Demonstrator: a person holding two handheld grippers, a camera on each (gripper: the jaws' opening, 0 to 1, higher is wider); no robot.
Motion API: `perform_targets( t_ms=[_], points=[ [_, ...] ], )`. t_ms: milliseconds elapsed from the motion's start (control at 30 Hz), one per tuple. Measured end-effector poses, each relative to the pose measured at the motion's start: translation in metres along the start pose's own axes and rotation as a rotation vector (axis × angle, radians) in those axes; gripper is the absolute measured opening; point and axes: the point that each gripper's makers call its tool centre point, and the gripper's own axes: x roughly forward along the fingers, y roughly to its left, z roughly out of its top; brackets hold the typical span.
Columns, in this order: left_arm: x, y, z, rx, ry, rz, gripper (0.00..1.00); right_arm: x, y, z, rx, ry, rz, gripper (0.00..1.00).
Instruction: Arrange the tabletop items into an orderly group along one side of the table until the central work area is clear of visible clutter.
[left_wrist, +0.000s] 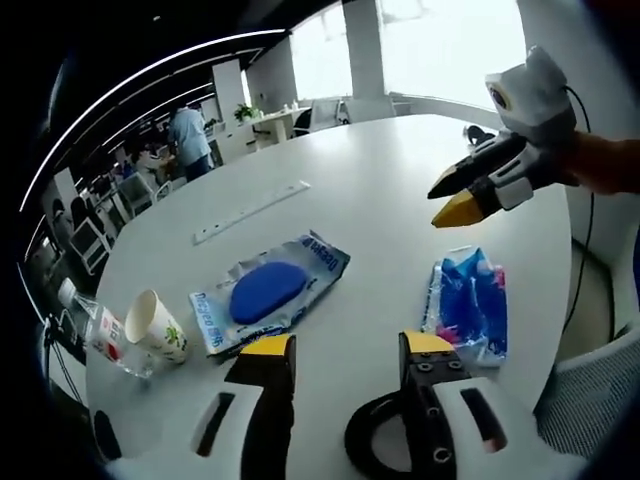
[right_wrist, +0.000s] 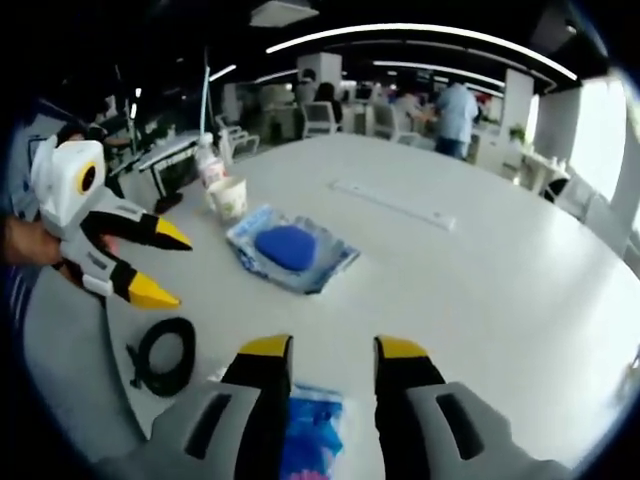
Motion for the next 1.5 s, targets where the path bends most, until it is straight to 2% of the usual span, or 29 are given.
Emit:
perform_targets(
  t_ms=[100, 200, 667, 1000, 1067, 1167, 1233, 1500],
  points=[
    [0.000, -0.006, -0.003, 0.003, 0.006, -0.015, 0.36, -0.004, -0.001, -0.003, 0.008, 0.003, 0.003, 0.24],
    [0.002, -0.010, -0.005, 0.009, 0.004, -0.014, 0.38, -0.006, -0.002, -0.008, 0.013, 0.006, 0.004, 0.22],
    [0.007, -0.040, -0.008, -0.003, 0.017, -0.074, 0.36, -0.014, -0.002, -0.026, 0.031, 0.018, 0.029, 0.14],
    [0.011, -0.054, -0.010, -0.013, 0.019, -0.102, 0.40, -0.020, -0.004, -0.036, 0.042, 0.028, 0.030, 0.14],
    [0.011, -0.063, -0.010, -0.058, 0.018, -0.133, 0.45, -0.021, -0.004, -0.039, 0.044, 0.032, 0.033, 0.15],
    [0.012, -0.067, -0.011, -0.027, 0.024, -0.133, 0.46, -0.023, -0.004, -0.044, 0.044, 0.037, 0.032, 0.15],
    [0.012, -0.070, -0.011, -0.051, 0.025, -0.148, 0.46, -0.025, -0.005, -0.047, 0.048, 0.041, 0.032, 0.15],
    [0.018, -0.088, -0.021, -0.086, 0.090, -0.201, 0.41, -0.030, -0.008, -0.063, 0.037, 0.080, 0.028, 0.16]
  ],
)
